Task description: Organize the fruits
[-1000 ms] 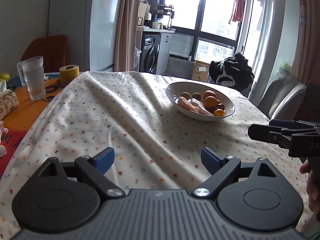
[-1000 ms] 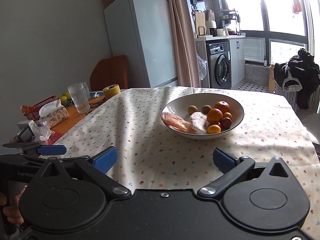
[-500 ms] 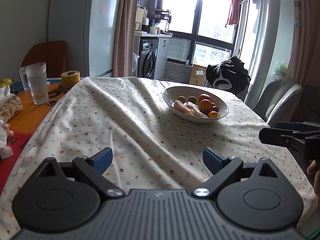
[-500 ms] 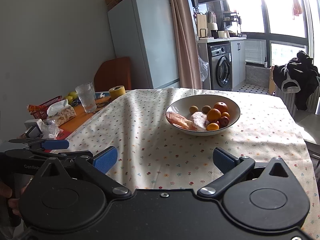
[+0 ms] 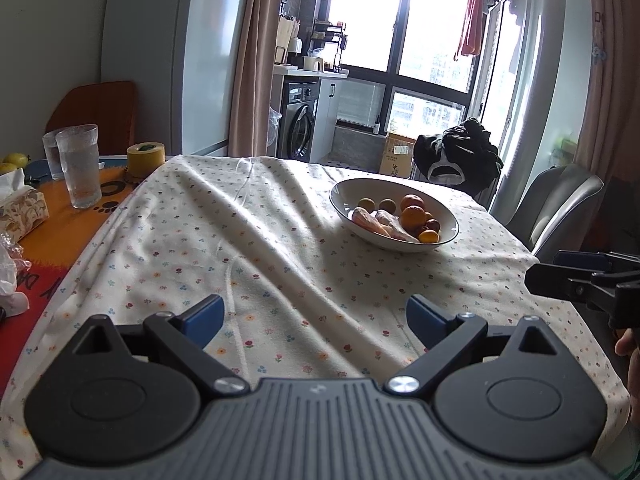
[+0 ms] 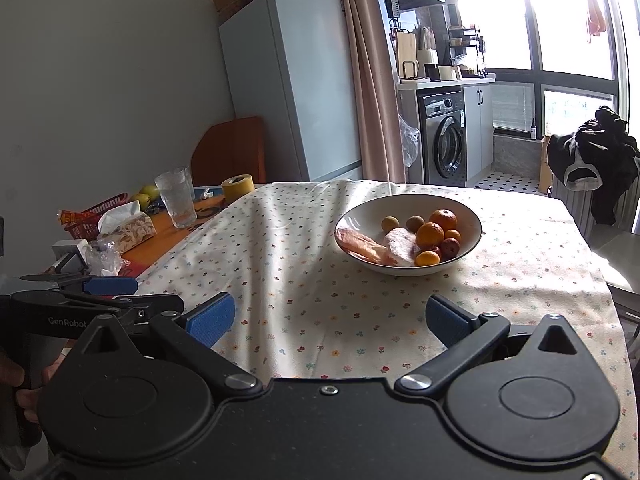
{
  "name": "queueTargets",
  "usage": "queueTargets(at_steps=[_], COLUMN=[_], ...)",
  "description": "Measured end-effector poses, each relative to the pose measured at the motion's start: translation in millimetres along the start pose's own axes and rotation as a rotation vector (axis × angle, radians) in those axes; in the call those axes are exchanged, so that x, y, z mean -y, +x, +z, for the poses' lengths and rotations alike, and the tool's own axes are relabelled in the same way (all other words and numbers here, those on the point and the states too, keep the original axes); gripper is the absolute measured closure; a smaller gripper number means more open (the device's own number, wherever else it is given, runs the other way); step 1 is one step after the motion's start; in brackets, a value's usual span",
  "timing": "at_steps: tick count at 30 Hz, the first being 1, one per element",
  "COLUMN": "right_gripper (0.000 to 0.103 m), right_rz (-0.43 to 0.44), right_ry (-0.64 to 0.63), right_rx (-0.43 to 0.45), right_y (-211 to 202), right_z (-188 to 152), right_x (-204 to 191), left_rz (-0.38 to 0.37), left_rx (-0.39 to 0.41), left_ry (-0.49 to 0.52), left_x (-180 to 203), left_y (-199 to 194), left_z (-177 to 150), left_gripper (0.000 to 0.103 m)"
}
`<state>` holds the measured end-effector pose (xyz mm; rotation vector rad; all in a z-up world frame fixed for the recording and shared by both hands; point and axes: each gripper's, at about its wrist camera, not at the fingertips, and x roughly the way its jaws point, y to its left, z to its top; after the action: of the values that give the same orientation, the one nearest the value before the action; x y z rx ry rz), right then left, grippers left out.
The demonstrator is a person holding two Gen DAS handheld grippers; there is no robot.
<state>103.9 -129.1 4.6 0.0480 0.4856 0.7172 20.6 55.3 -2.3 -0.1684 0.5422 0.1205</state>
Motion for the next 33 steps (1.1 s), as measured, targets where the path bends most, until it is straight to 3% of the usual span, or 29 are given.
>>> queueTargets(at_steps=[33], right_gripper=[0.0], right_rz=[-0.006], right_ry=[-0.004], right_rx=[0.004], right_y=[-0.1], right_z=[-1.1], right_x=[0.9], left_rz=[0.016], left_rx=[-0.01], left_ry=[-0.013], left_x=[0.0], left_y=[1.5], left_z=[-1.2], left_gripper=[0.006])
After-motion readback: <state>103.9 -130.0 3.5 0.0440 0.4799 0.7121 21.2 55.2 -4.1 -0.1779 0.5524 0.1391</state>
